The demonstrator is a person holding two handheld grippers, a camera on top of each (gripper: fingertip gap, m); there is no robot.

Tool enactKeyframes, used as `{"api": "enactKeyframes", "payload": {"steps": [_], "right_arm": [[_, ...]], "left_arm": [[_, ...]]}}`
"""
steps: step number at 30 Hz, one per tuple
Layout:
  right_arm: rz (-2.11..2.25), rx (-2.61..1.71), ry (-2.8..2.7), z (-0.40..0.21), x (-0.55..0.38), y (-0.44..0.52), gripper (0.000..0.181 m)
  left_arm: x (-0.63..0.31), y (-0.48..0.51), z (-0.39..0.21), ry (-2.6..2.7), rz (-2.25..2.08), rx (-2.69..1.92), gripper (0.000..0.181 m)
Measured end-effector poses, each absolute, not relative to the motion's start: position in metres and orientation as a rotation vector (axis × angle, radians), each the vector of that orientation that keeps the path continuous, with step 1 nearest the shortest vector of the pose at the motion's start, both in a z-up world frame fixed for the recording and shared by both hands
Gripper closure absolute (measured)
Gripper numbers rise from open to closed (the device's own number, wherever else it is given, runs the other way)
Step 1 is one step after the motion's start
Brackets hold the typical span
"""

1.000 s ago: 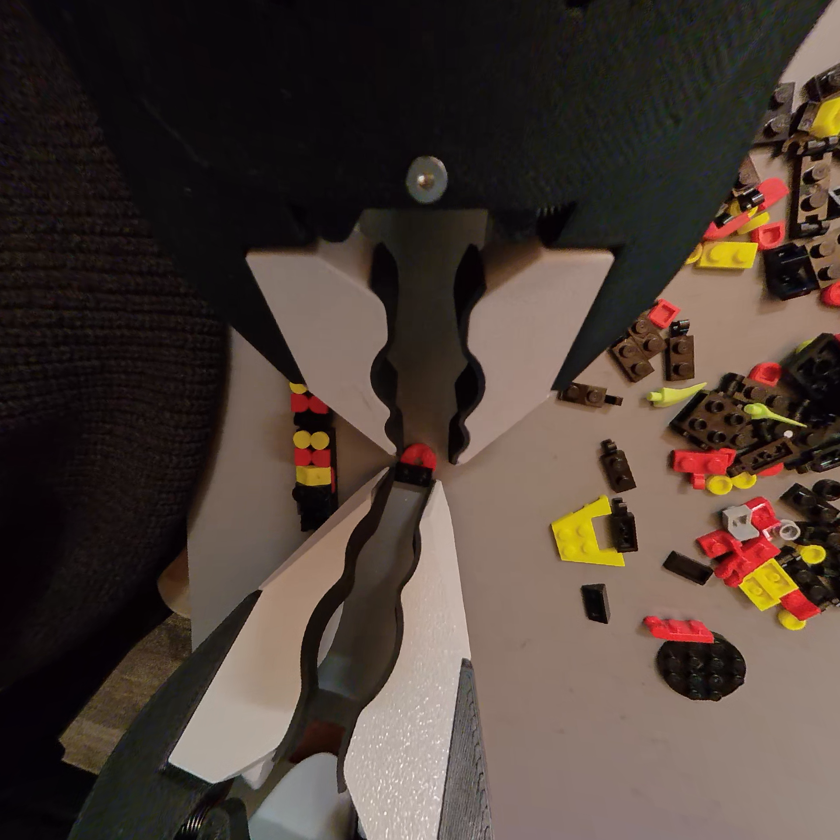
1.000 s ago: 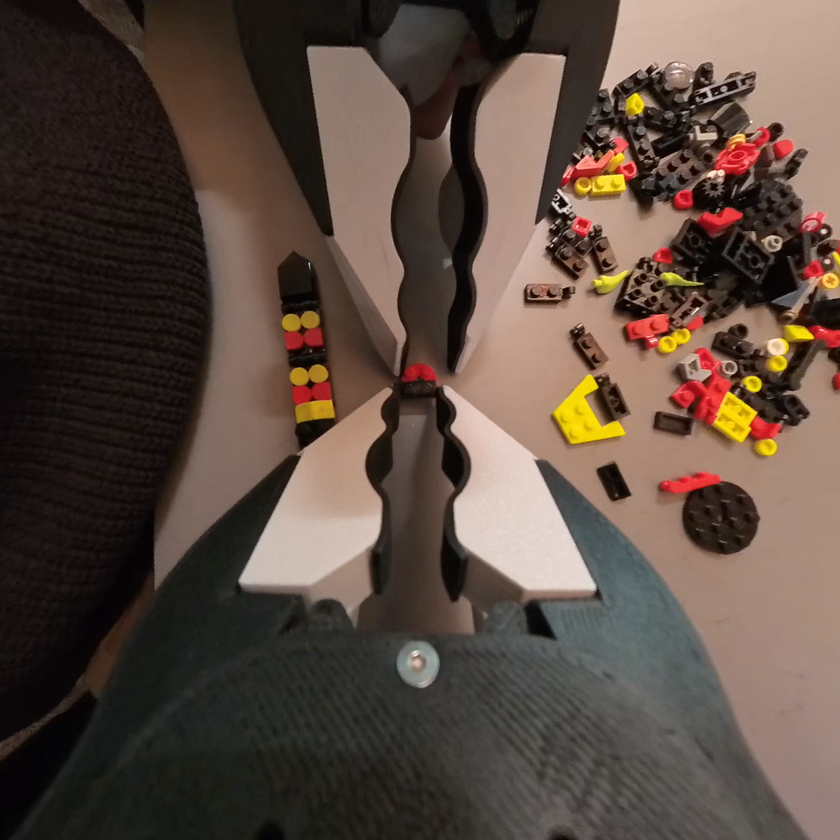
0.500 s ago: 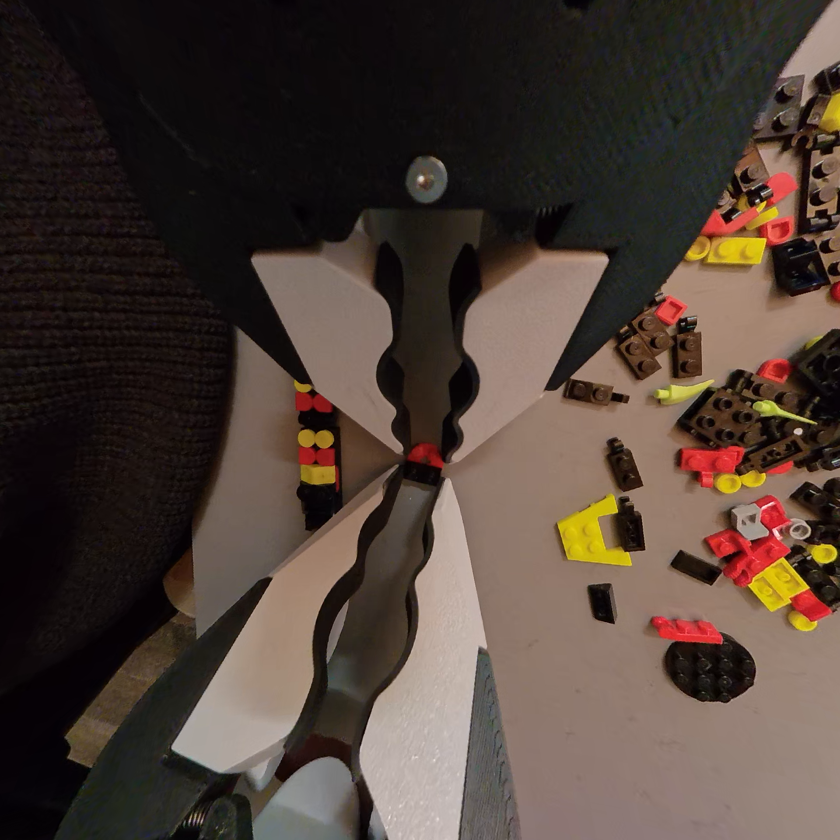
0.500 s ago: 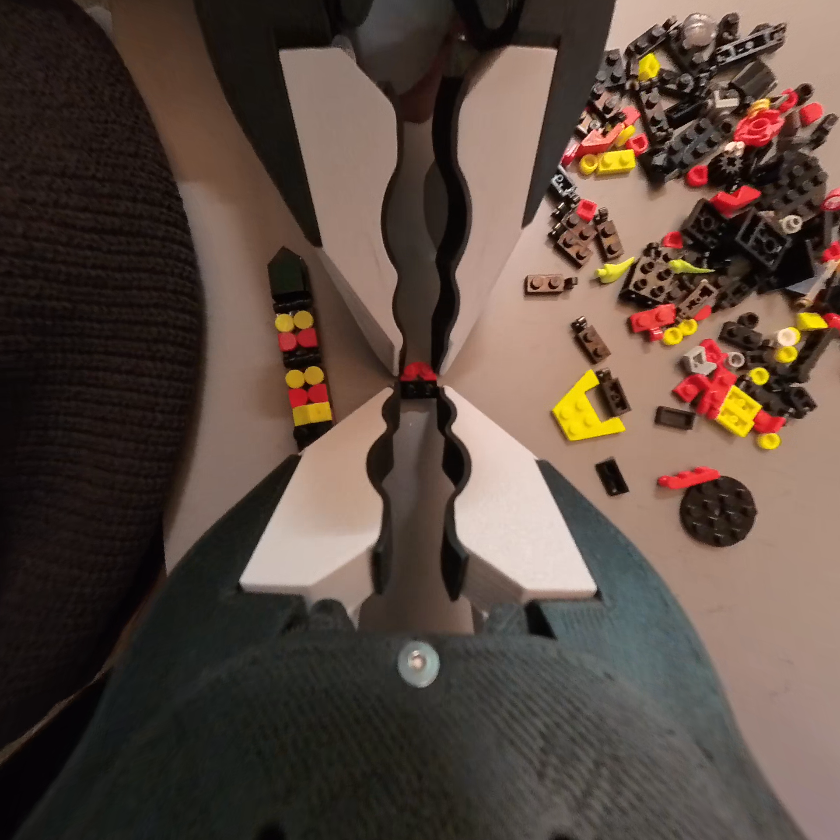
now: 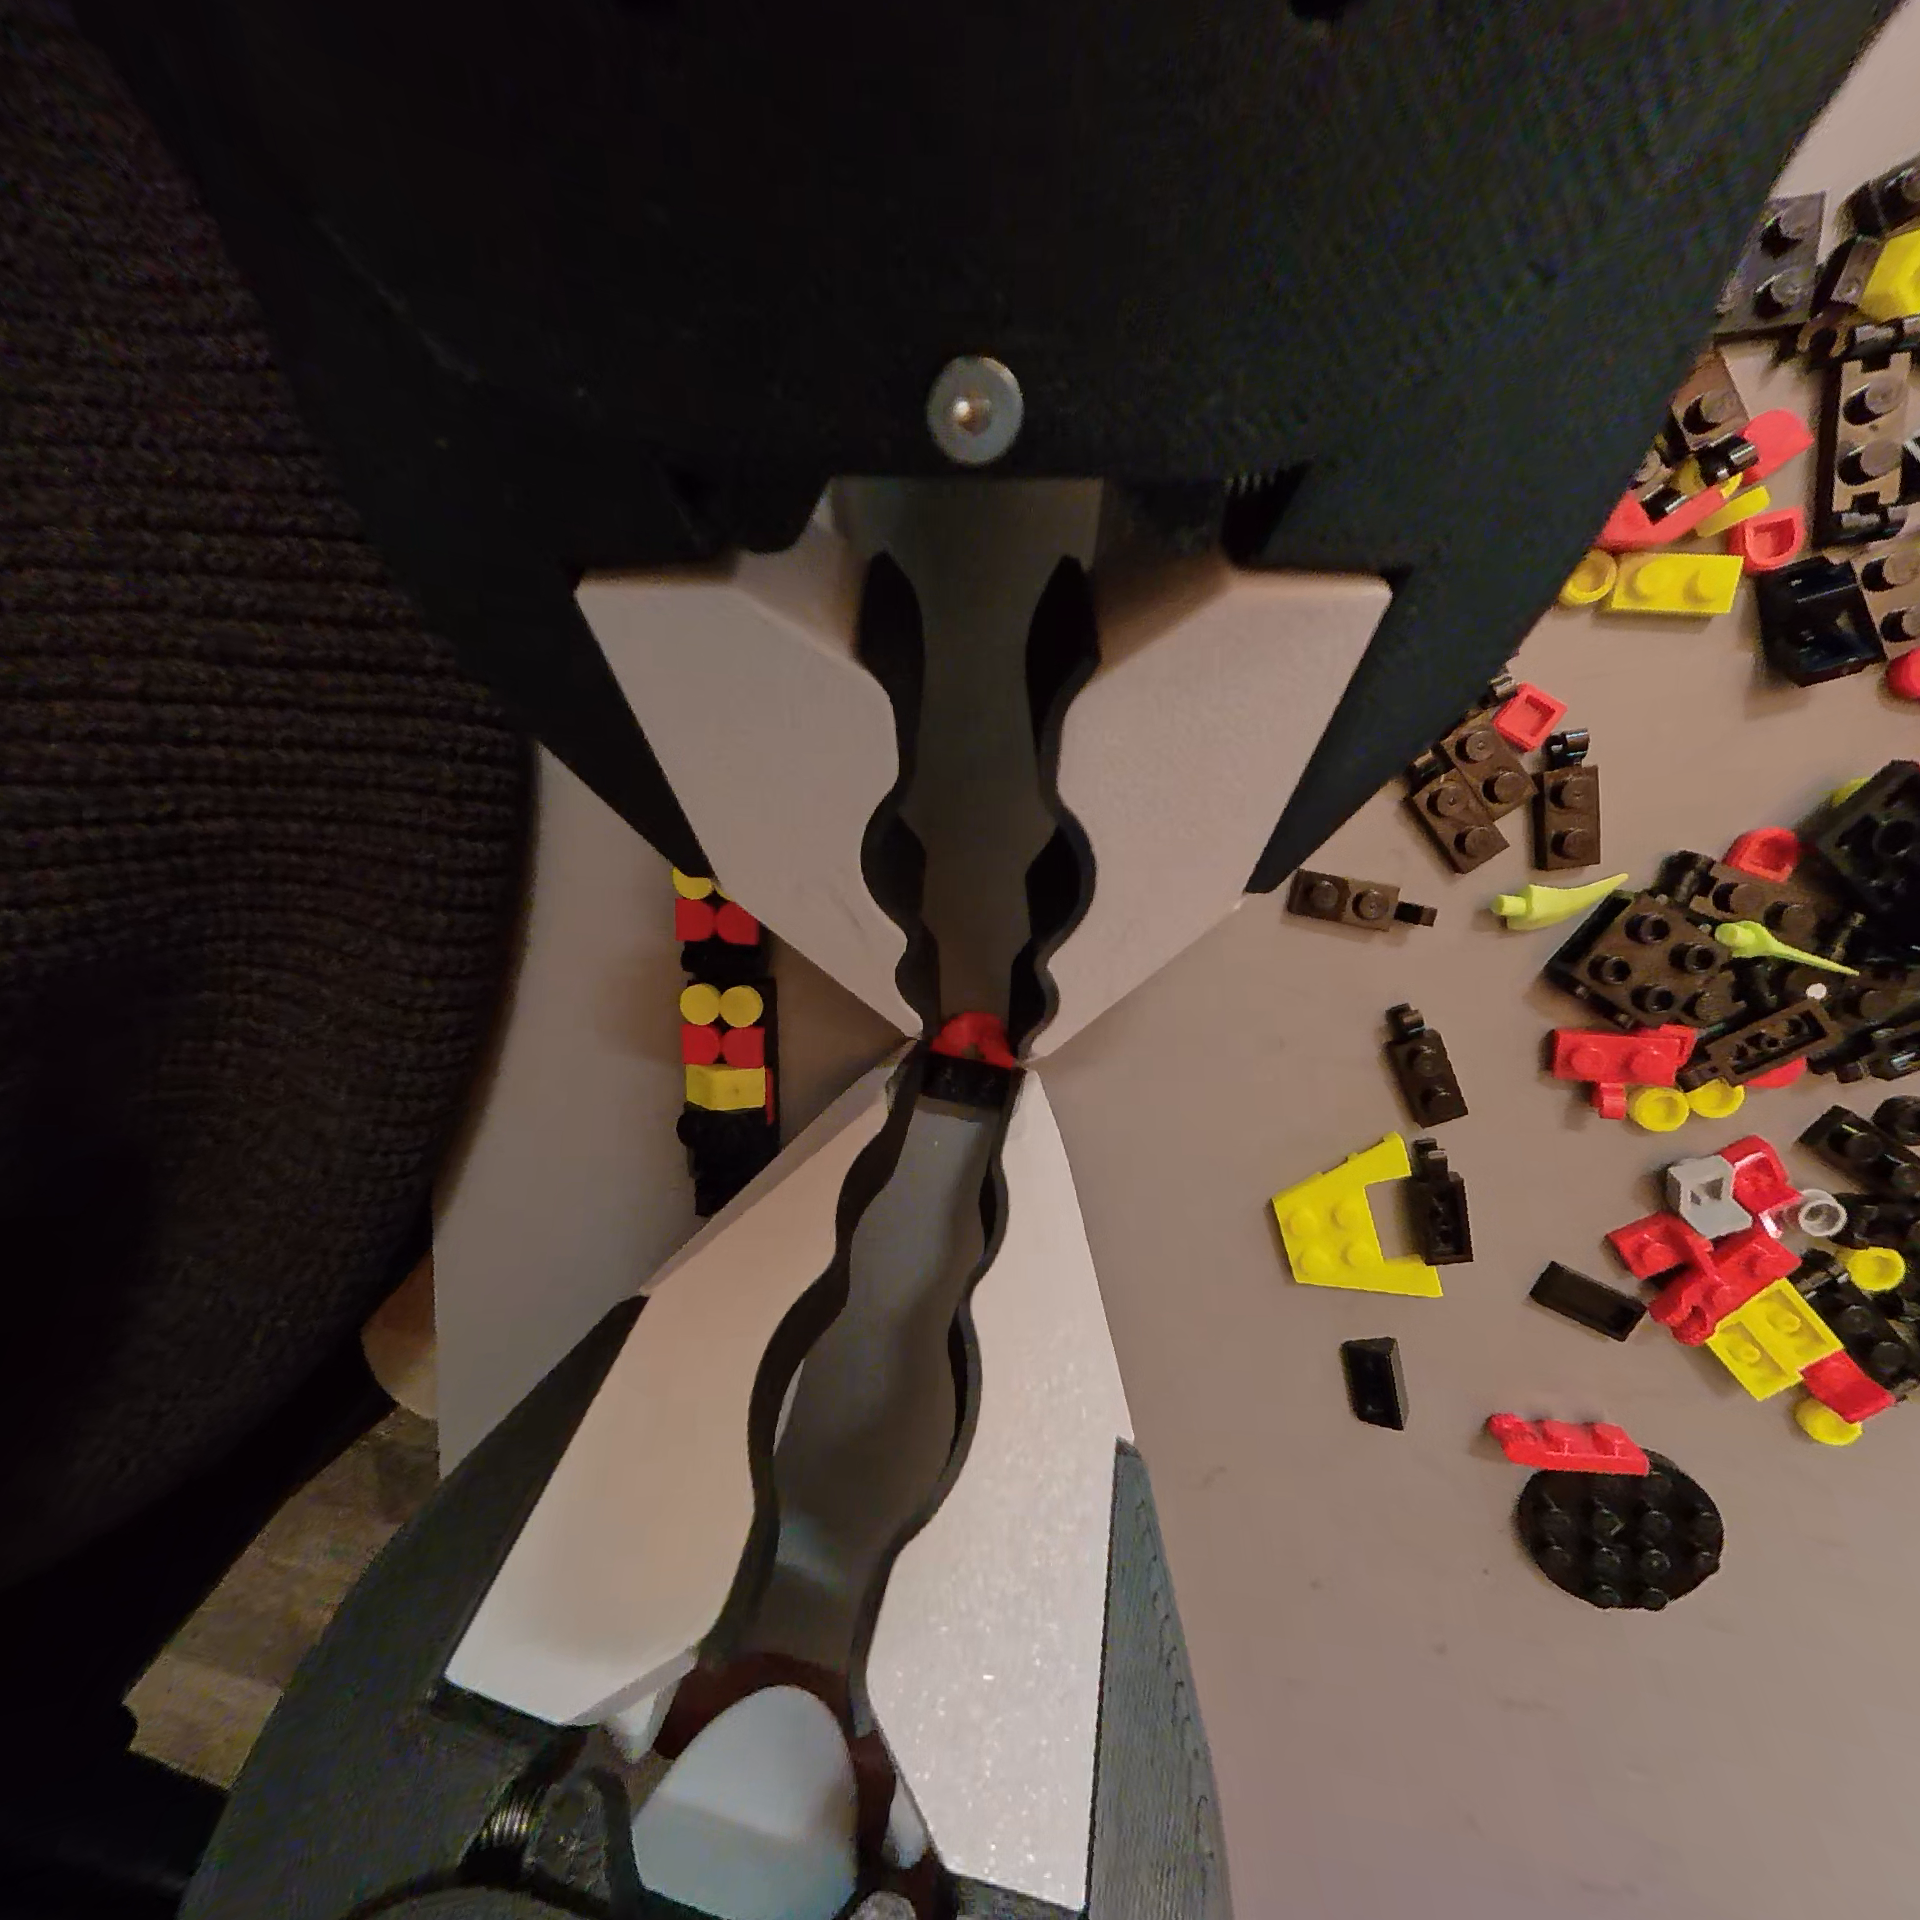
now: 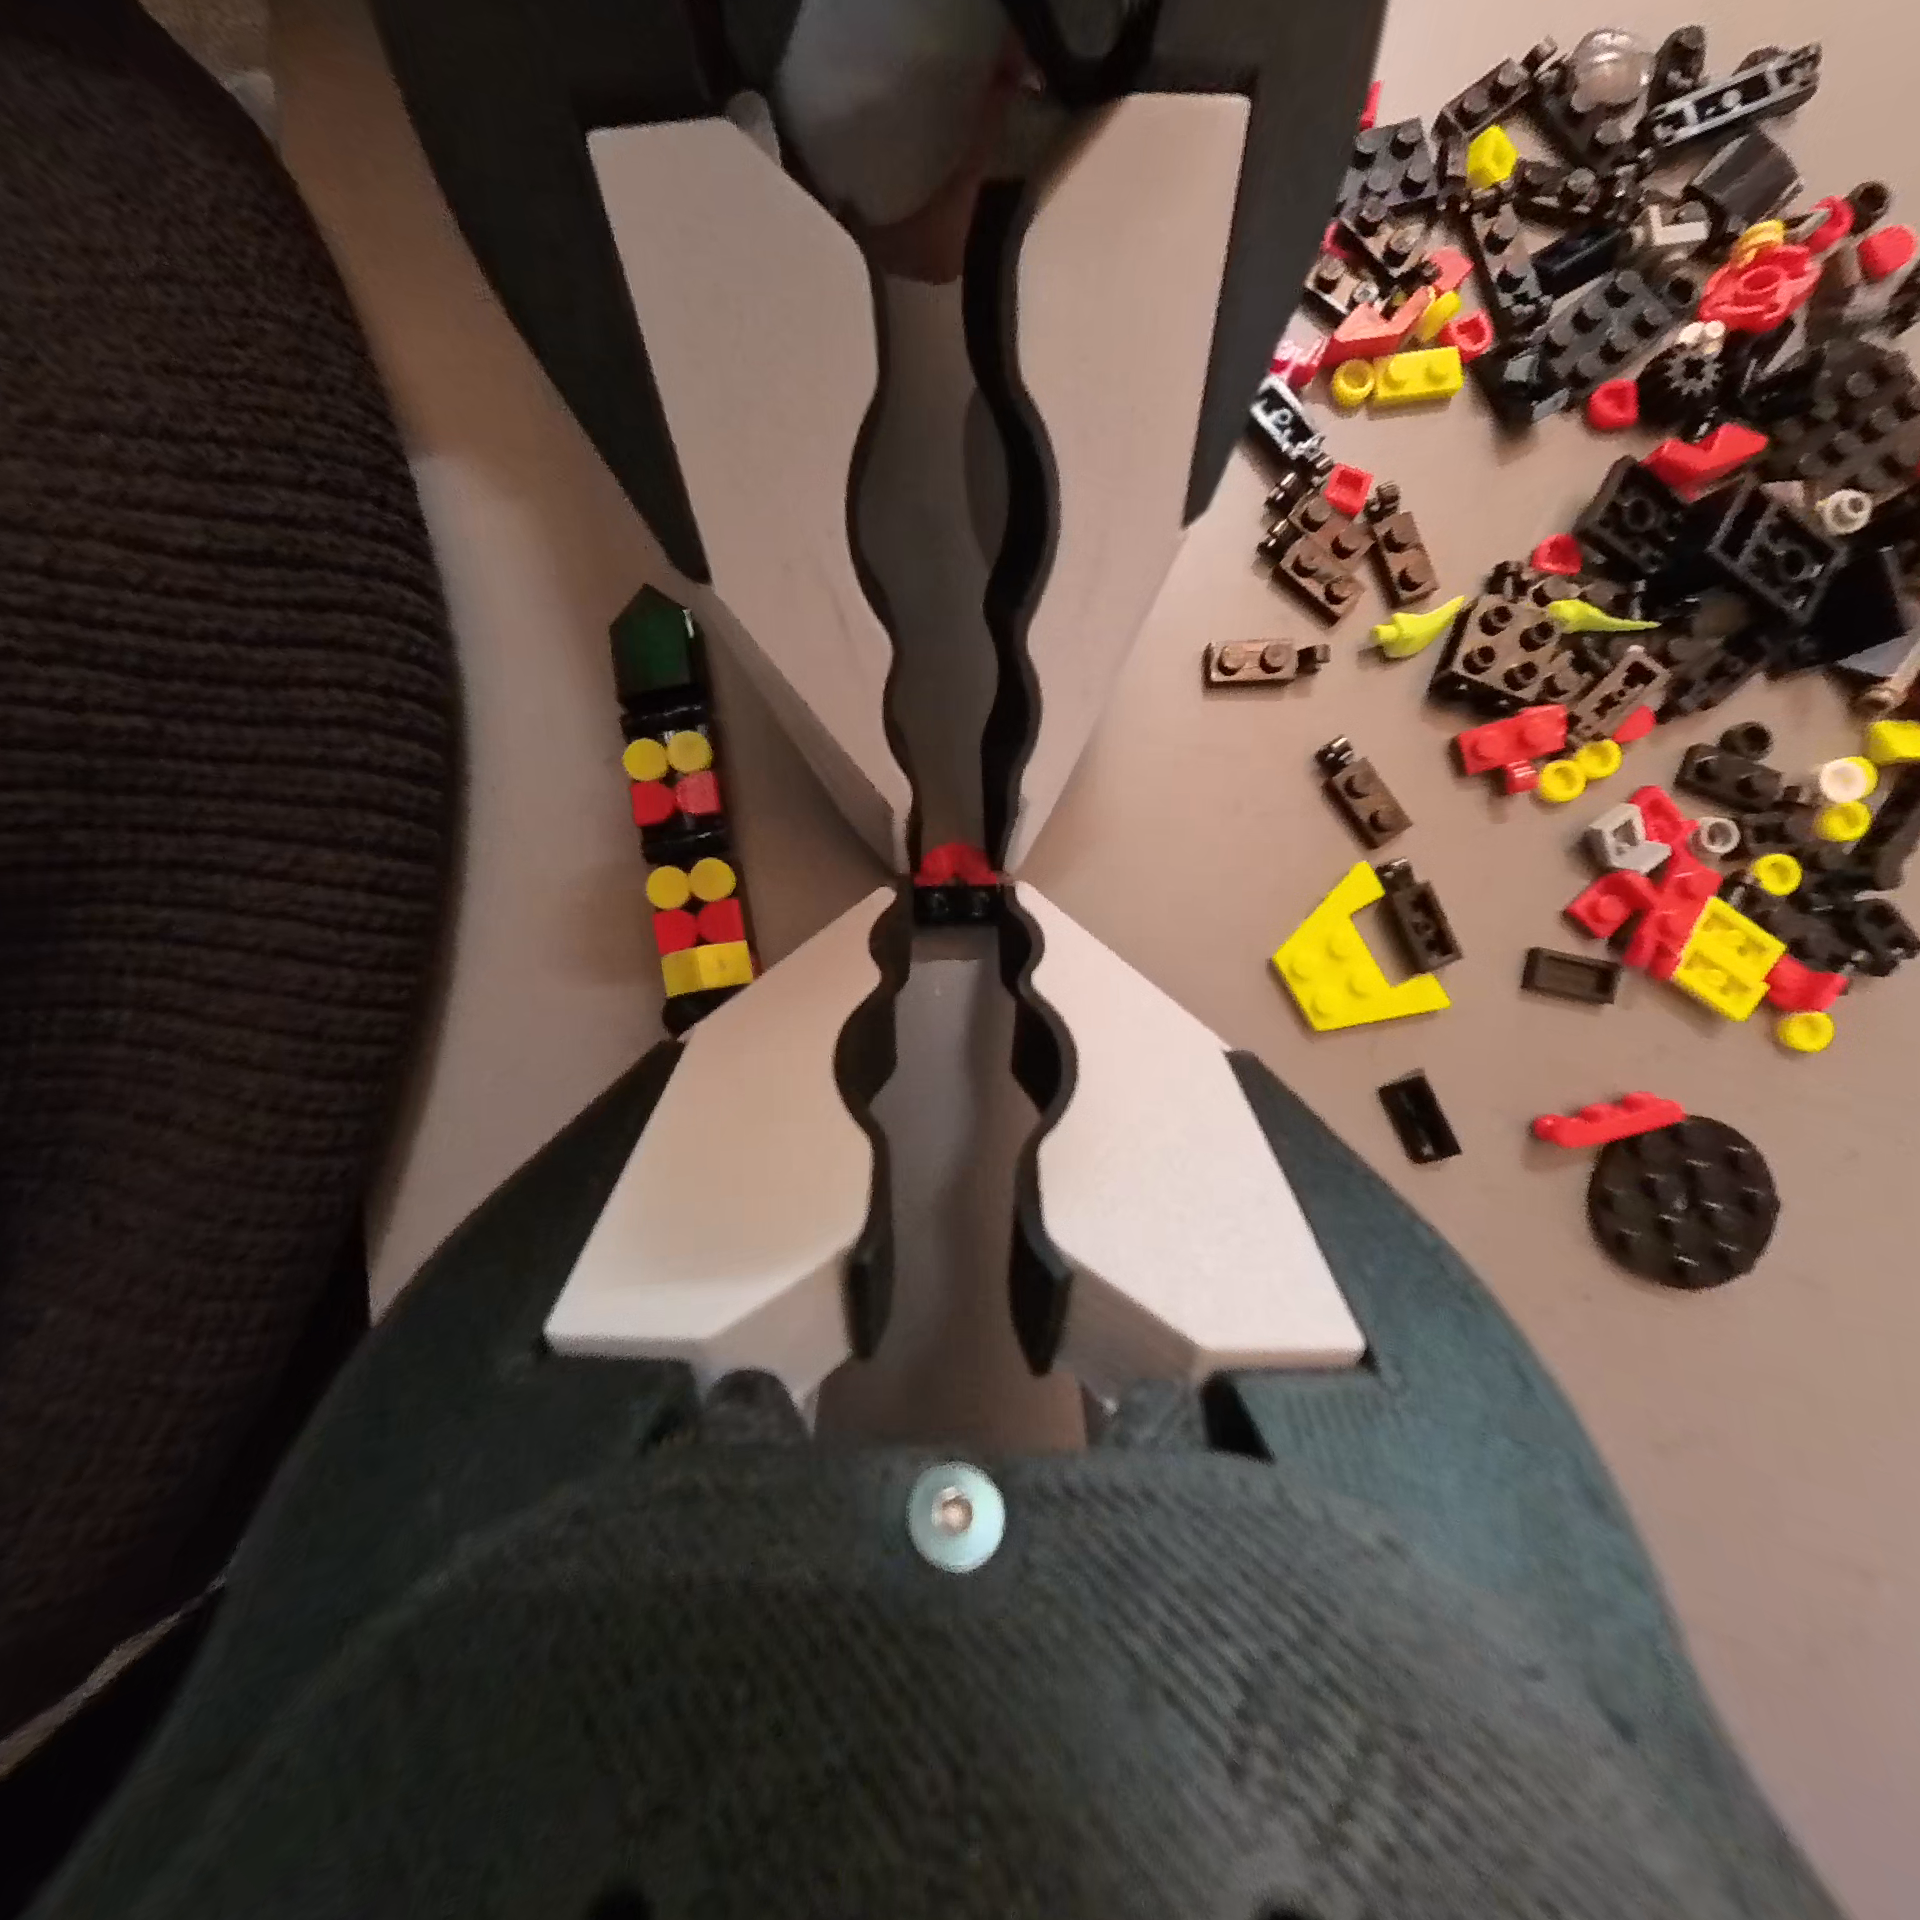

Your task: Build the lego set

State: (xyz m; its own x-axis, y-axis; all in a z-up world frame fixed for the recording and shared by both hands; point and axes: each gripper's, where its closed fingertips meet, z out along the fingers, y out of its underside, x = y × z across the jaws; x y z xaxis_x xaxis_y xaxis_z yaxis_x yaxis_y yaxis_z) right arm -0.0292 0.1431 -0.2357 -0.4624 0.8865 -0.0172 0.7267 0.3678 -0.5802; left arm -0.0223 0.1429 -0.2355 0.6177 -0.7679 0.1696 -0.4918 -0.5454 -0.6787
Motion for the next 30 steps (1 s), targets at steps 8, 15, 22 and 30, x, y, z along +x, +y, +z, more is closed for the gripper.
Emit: {"api": "enactKeyframes", "payload": {"steps": [8, 15, 22, 30], "right_arm": [[0.85, -1.452, -2.283, -0.229, -0.028, 0.146, 0.155], [0.924, -1.442, -2.257, -0.22, -0.026, 0.147, 0.171], [0.915, -1.479, -2.279, -0.226, -0.026, 0.144, 0.181], [0.837, -1.527, -2.279, -0.228, -0.027, 0.148, 0.181]], "left_arm": [[-0.022, 0.143, -0.235, 0.982, -0.626, -2.252, 0.171], [-0.022, 0.143, -0.236, 0.976, -0.637, -2.254, 0.171], [-0.022, 0.143, -0.236, 0.975, -0.636, -2.255, 0.171], [-0.021, 0.143, -0.236, 0.971, -0.633, -2.258, 0.171]]}}
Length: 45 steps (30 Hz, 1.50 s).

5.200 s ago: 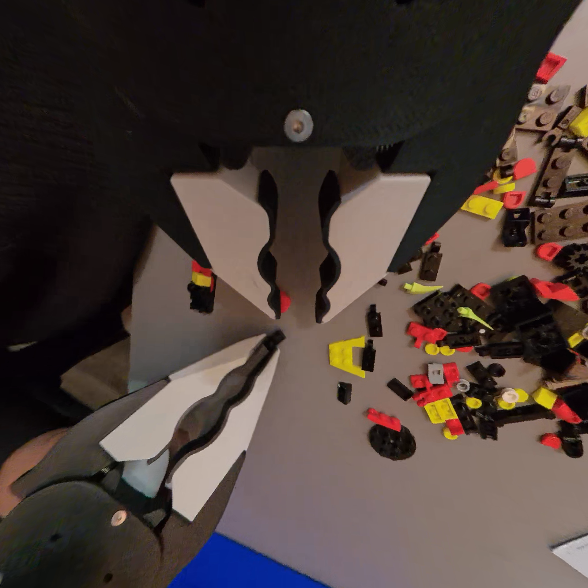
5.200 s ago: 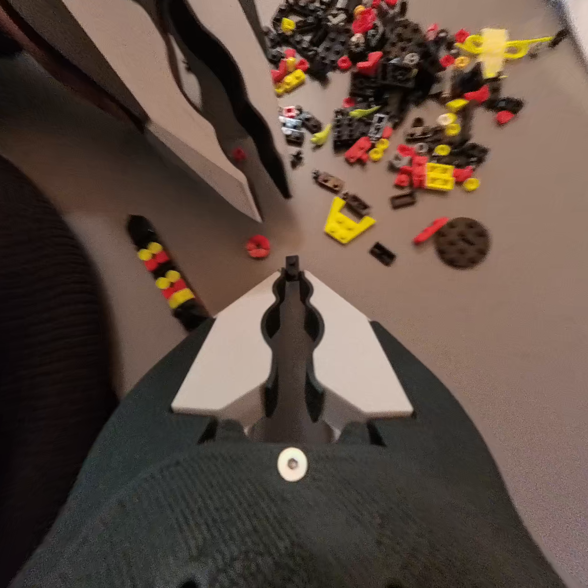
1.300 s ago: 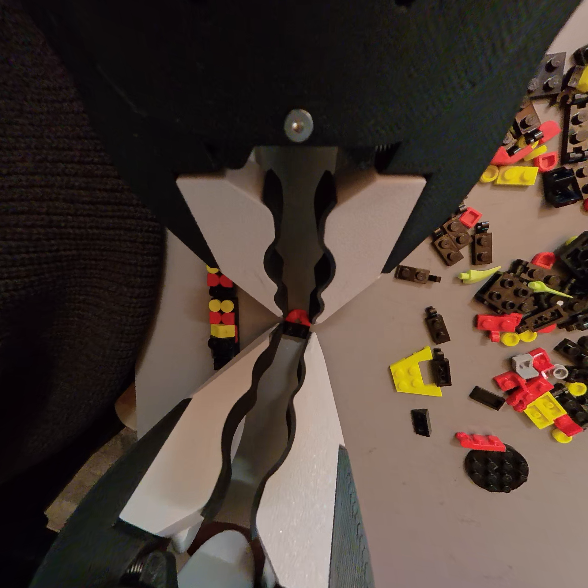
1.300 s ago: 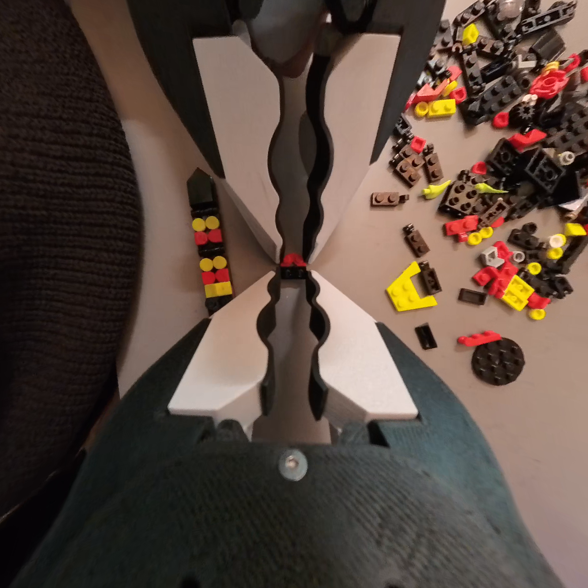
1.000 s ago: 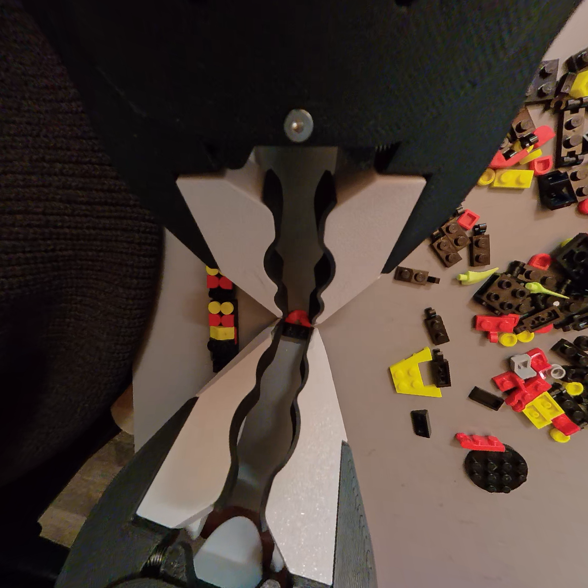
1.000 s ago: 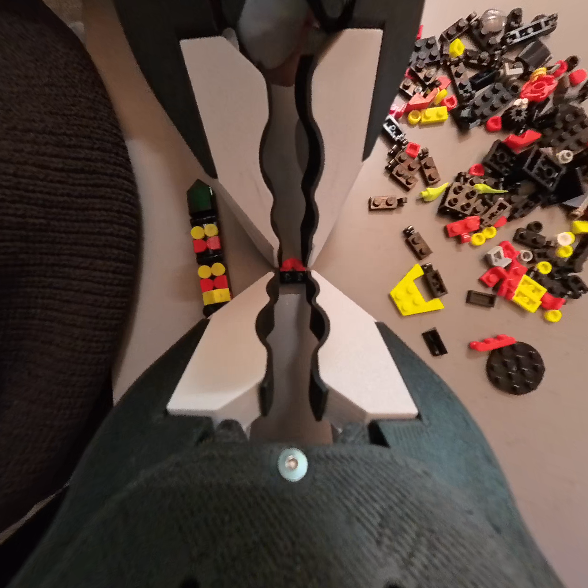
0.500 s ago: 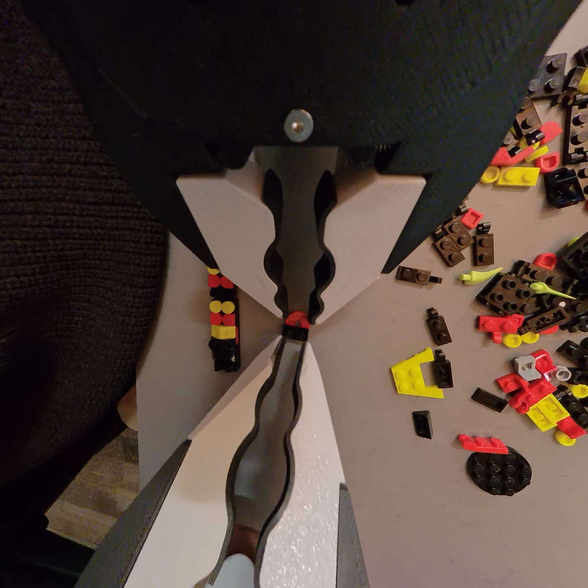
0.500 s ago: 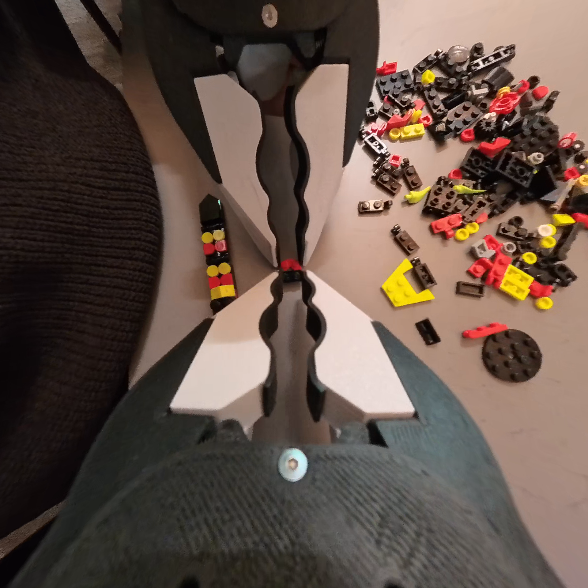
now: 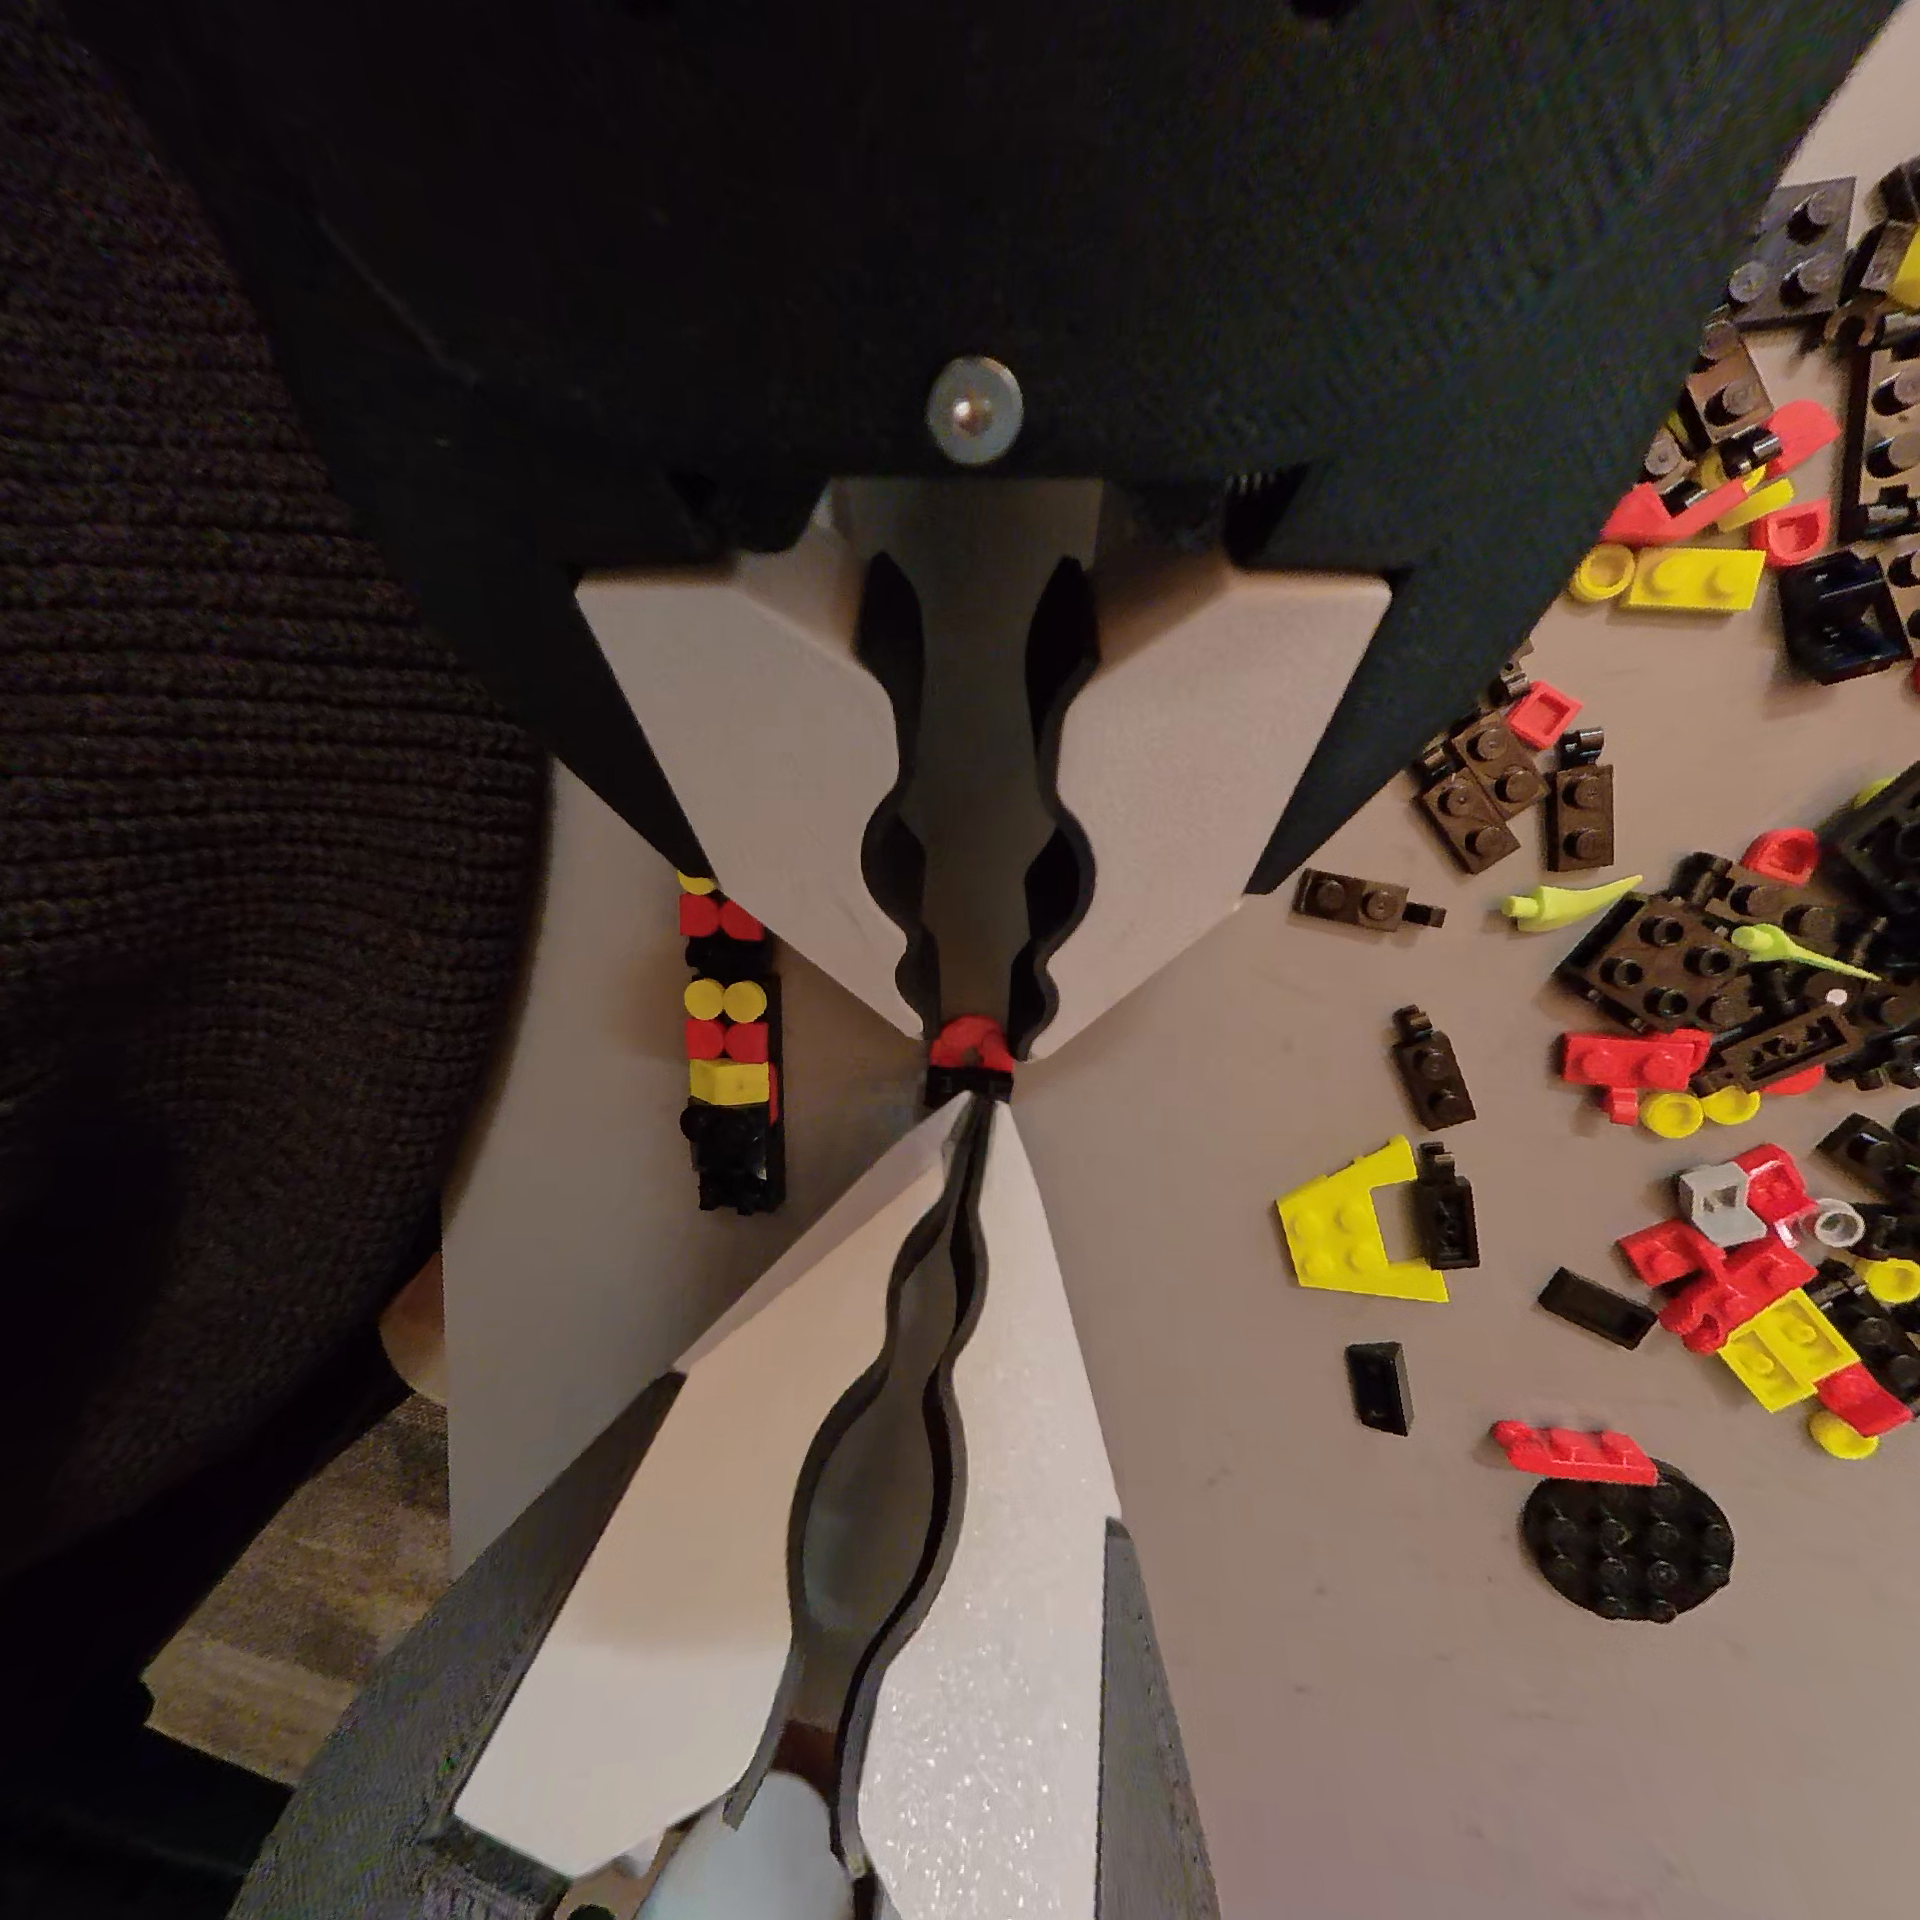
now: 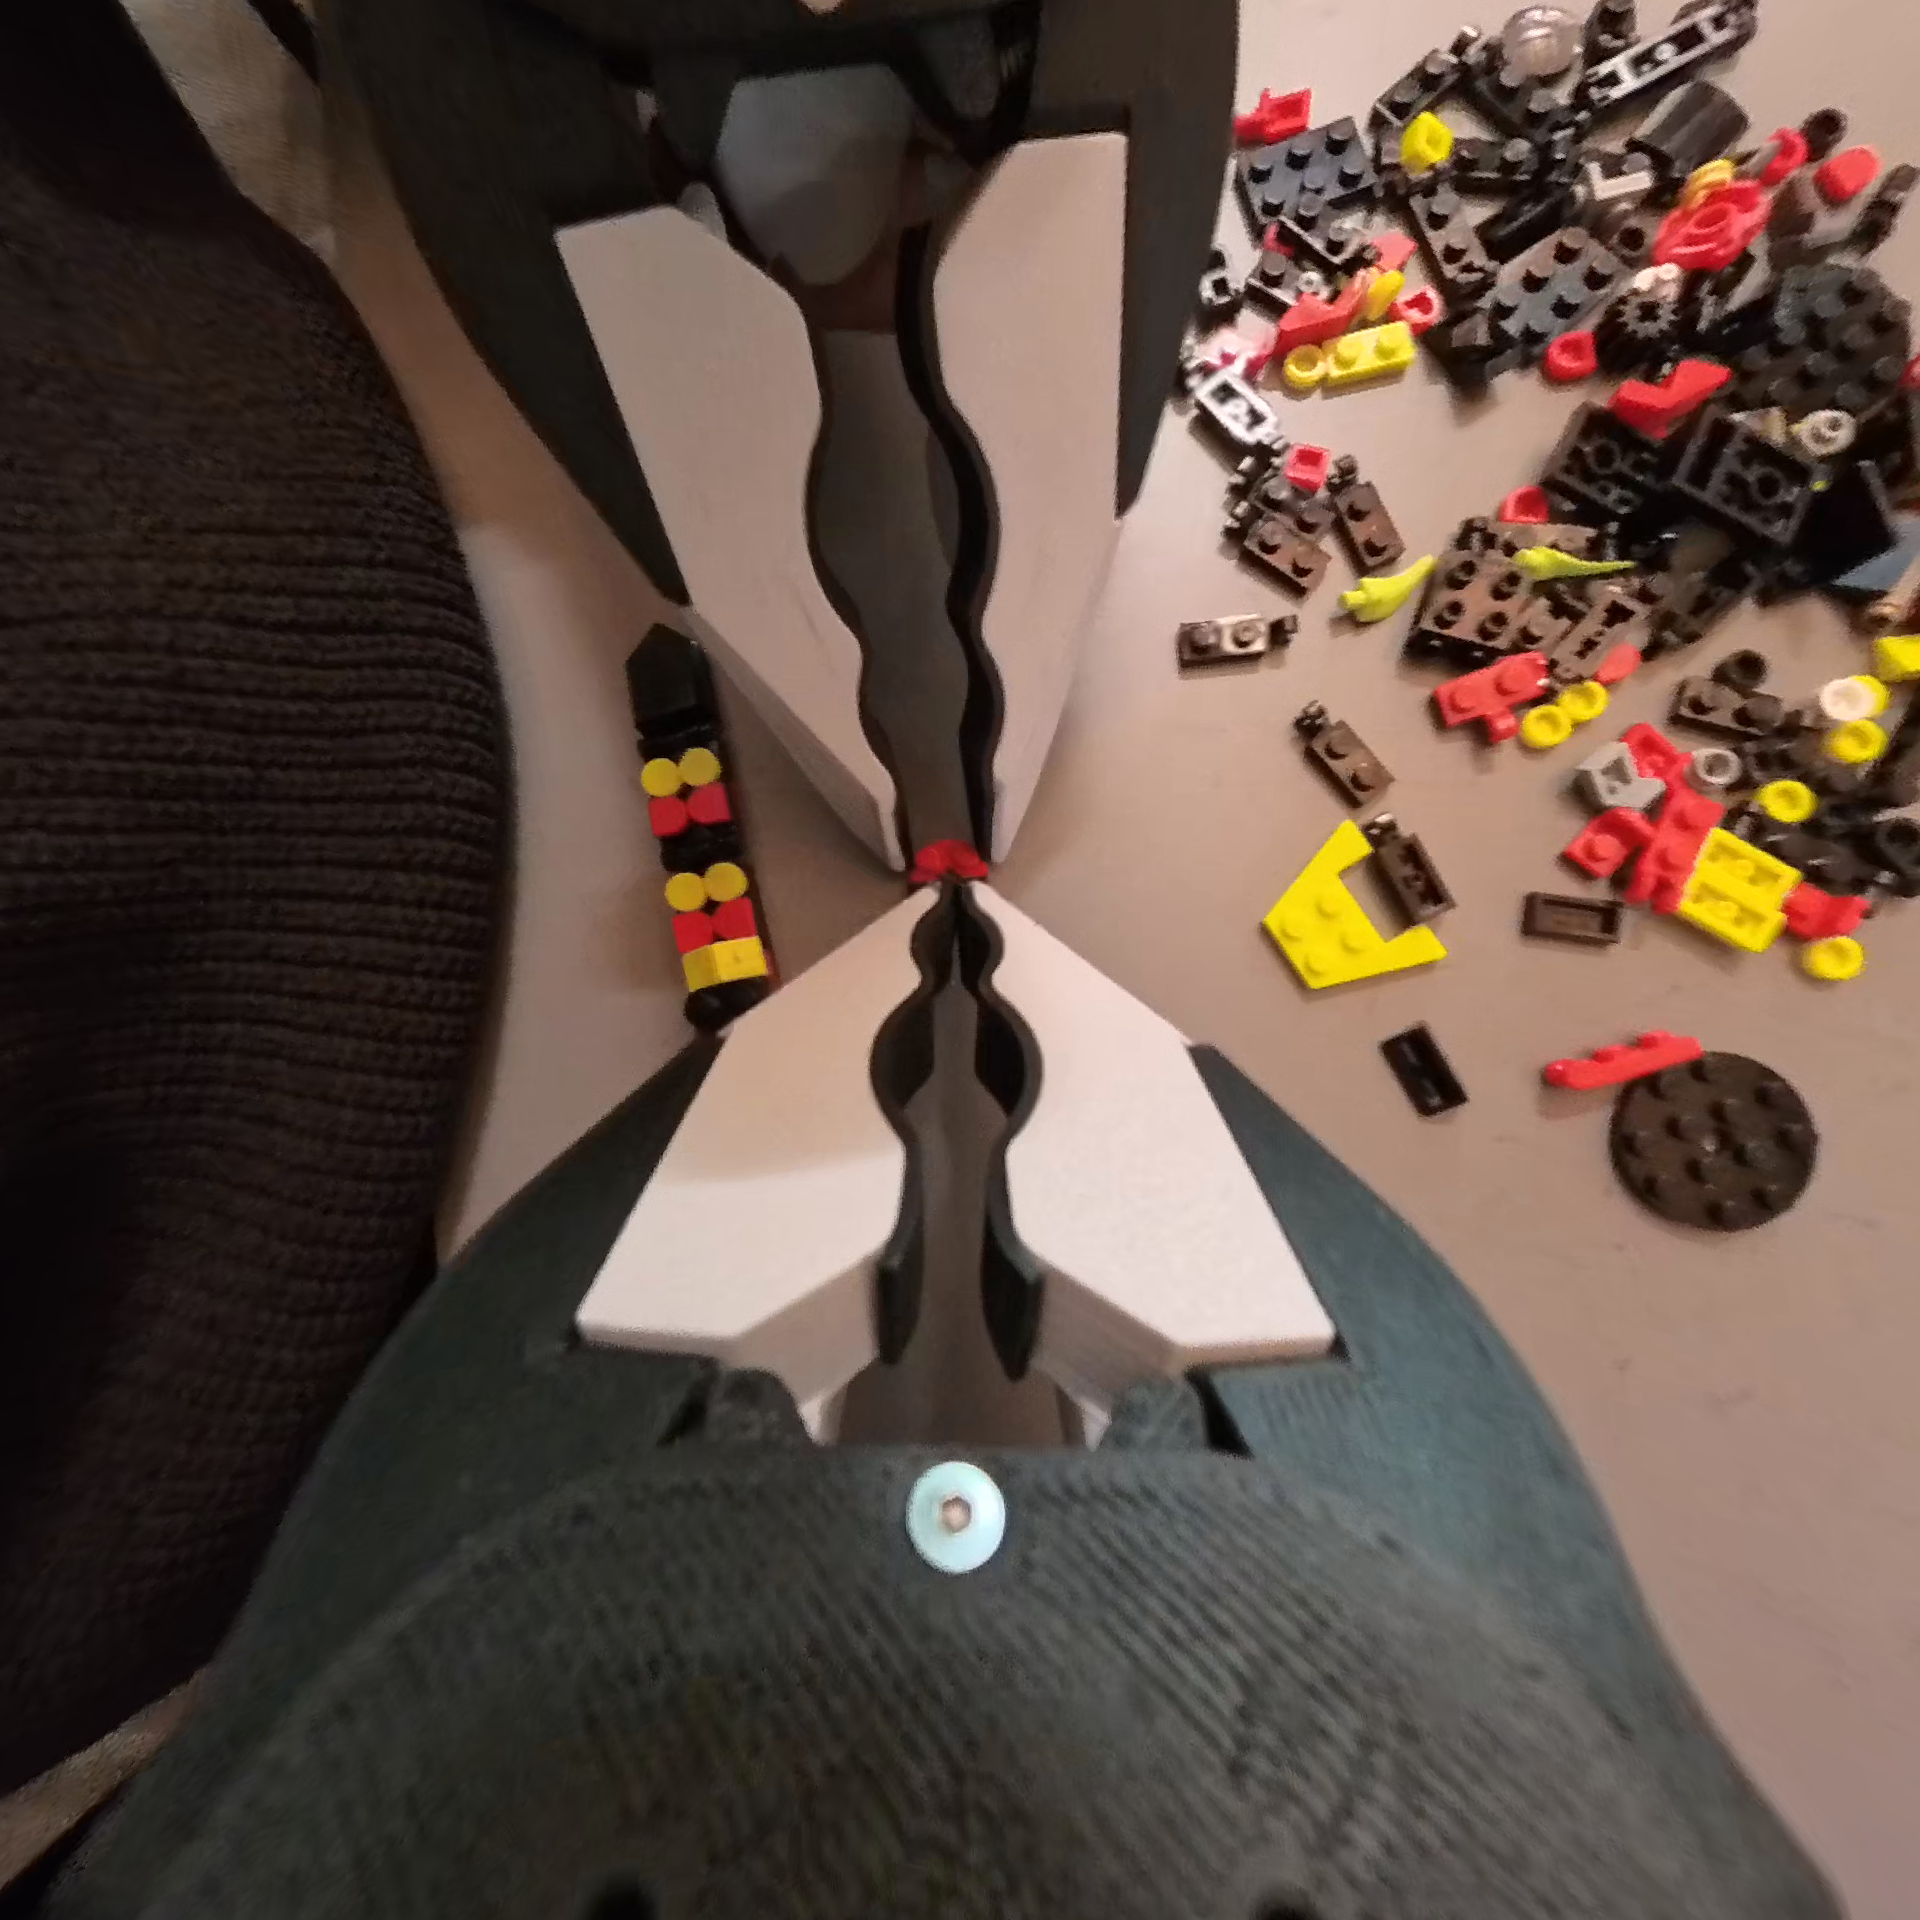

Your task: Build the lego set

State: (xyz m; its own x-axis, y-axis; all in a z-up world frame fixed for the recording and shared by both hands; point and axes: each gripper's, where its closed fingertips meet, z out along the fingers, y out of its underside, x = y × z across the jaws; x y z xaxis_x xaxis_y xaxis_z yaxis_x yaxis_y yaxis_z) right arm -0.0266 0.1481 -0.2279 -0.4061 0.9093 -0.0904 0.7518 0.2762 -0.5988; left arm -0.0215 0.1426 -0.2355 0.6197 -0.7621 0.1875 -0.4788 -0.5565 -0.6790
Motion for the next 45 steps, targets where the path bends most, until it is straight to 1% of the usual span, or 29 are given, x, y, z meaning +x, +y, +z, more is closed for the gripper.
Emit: {"api": "enactKeyframes", "payload": {"steps": [12, 20, 27, 32, 36, 45], "right_arm": [[0.714, -1.481, -2.308, -0.229, -0.026, 0.149, 0.181], [0.694, -1.569, -2.246, -0.229, -0.026, 0.149, 0.181], [0.769, -1.591, -2.173, -0.221, -0.028, 0.15, 0.181], [0.792, -1.594, -2.169, -0.224, -0.025, 0.151, 0.178], [0.79, -1.573, -2.187, -0.224, -0.026, 0.147, 0.181], [0.807, -1.576, -2.198, -0.227, -0.026, 0.145, 0.181]], "left_arm": [[-0.021, 0.143, -0.236, 0.972, -0.625, -2.262, 0.171], [-0.022, 0.142, -0.236, 0.963, -0.637, -2.269, 0.171], [-0.022, 0.143, -0.235, 0.951, -0.658, -2.268, 0.171], [-0.021, 0.143, -0.235, 0.946, -0.666, -2.268, 0.171], [-0.021, 0.143, -0.235, 0.945, -0.67, -2.268, 0.171], [-0.021, 0.143, -0.235, 0.944, -0.669, -2.269, 0.171]]}}
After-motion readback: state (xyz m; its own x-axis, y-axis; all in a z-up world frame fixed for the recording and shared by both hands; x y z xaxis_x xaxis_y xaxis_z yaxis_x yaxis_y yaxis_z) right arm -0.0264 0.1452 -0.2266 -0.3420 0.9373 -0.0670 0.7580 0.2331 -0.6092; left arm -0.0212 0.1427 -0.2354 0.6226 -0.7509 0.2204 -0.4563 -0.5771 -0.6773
